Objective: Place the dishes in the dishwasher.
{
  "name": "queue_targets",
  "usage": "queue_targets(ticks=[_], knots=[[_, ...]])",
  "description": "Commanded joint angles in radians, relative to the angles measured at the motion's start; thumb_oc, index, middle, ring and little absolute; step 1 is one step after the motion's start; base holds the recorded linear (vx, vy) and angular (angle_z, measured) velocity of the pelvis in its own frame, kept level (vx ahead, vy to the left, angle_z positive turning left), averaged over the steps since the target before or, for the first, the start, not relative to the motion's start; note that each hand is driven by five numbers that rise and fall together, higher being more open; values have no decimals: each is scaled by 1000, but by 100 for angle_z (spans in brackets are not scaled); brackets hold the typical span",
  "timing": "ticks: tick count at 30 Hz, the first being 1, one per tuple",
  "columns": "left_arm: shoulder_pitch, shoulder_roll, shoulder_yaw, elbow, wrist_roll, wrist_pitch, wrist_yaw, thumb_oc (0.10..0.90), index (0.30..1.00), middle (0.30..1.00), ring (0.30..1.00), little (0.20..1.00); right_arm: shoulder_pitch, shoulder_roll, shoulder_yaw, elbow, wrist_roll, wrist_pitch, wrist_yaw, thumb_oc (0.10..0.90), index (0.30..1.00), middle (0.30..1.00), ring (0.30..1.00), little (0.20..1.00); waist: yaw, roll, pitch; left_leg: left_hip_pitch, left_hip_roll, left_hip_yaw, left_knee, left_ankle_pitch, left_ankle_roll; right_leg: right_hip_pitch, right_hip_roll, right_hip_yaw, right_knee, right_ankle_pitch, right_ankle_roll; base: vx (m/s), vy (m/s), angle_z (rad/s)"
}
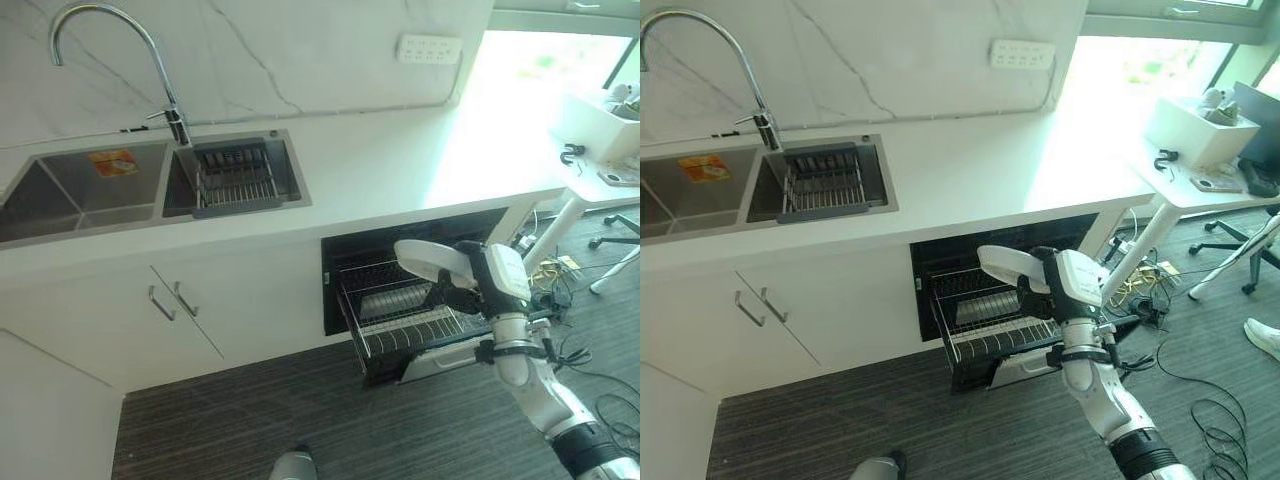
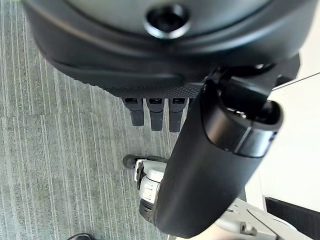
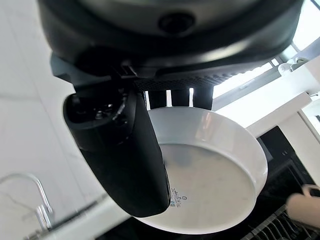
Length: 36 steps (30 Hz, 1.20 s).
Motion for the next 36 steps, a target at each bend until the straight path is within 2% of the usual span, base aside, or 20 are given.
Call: queue_targets(ticks=[1, 4, 7, 9, 12, 15, 19, 25, 27, 29, 36], knots=[[-58, 42, -39, -17, 7, -34, -17, 800, 900, 900, 900, 900, -167, -18, -43, -1, -91, 8, -201, 400, 300, 300, 300, 300, 15, 5, -1, 87, 60, -37, -9, -98, -49, 44, -31, 0, -9, -52, 50, 27, 22, 14], [-56, 48, -48, -21, 8, -31, -19, 800, 900, 900, 900, 900, -197, -10, -22, 63, -123, 37, -233, 400, 300, 300, 300, 300, 26, 7, 2, 86, 57, -43, -9, -96, -49, 49, -33, -8, -9, -51, 51, 27, 22, 11], [-66, 72, -86, -35, -1, -17, -19, 800, 900, 900, 900, 900, -287, -16, 37, 227, -104, 110, -300, 400, 300, 300, 300, 300, 63, 19, 24, 76, 47, -66, -9, -91, -53, 60, -44, -32, -9, -48, 56, 27, 14, 17], [-65, 88, -96, -46, -1, -11, -25, 800, 900, 900, 900, 900, -318, -8, 57, 304, -39, 127, -275, 400, 300, 300, 300, 300, 78, 28, 36, 65, 39, -78, -9, -84, -52, 59, -51, -40, -9, -42, 59, 32, -2, 31], [-71, 113, -105, -73, -15, -8, -40, 800, 900, 900, 900, 900, -385, -25, 103, 373, -29, 165, -239, 400, 300, 300, 300, 300, 101, 36, 57, 43, 27, -97, -9, -73, -54, 55, -60, -55, -9, -35, 63, 34, -8, 29], [-90, 131, -137, -104, -18, 8, -52, 800, 900, 900, 900, 900, -483, -57, 130, 486, -17, 172, -216, 400, 300, 300, 300, 300, 130, 45, 80, 1, 14, -121, -9, -56, -55, 31, -68, -66, -9, -24, 66, -39, -24, 25], [-143, 165, -178, -123, -61, -19, -61, 800, 900, 900, 900, 900, -627, -71, 176, 679, 31, 183, -165, 400, 300, 300, 300, 300, 159, 47, 149, -68, -5, -147, -9, -32, -48, -21, -68, -62, -9, -9, 68, -131, -54, 21], [-161, 183, -192, -165, -91, -31, -57, 800, 900, 900, 900, 900, -669, -68, 192, 767, 26, 235, -136, 400, 300, 300, 300, 300, 171, 51, 191, -102, -9, -149, -9, -23, -46, -51, -70, -58, -9, 0, 69, -48, -20, 4], [-170, 195, -196, -188, -107, -26, -60, 800, 900, 900, 900, 900, -690, -82, 205, 782, 1, 255, -96, 400, 300, 300, 300, 300, 175, 52, 208, -118, -10, -149, -9, -20, -46, -64, -72, -57, -9, 4, 71, -65, -32, -1], [-182, 218, -202, -225, -119, -22, -70, 800, 900, 900, 900, 900, -717, -98, 228, 804, 42, 279, -57, 400, 300, 300, 300, 300, 180, 53, 234, -141, -11, -152, -9, -14, -45, -86, -72, -54, -9, 10, 71, -104, -75, 0], [-193, 248, -202, -275, -136, -12, -67, 800, 900, 900, 900, 900, -748, -89, 252, 844, 52, 263, 53, 400, 300, 300, 300, 300, 183, 41, 281, -174, -5, -143, -9, -11, -40, -126, -63, -44, -9, 21, 75, -68, -62, -3]])
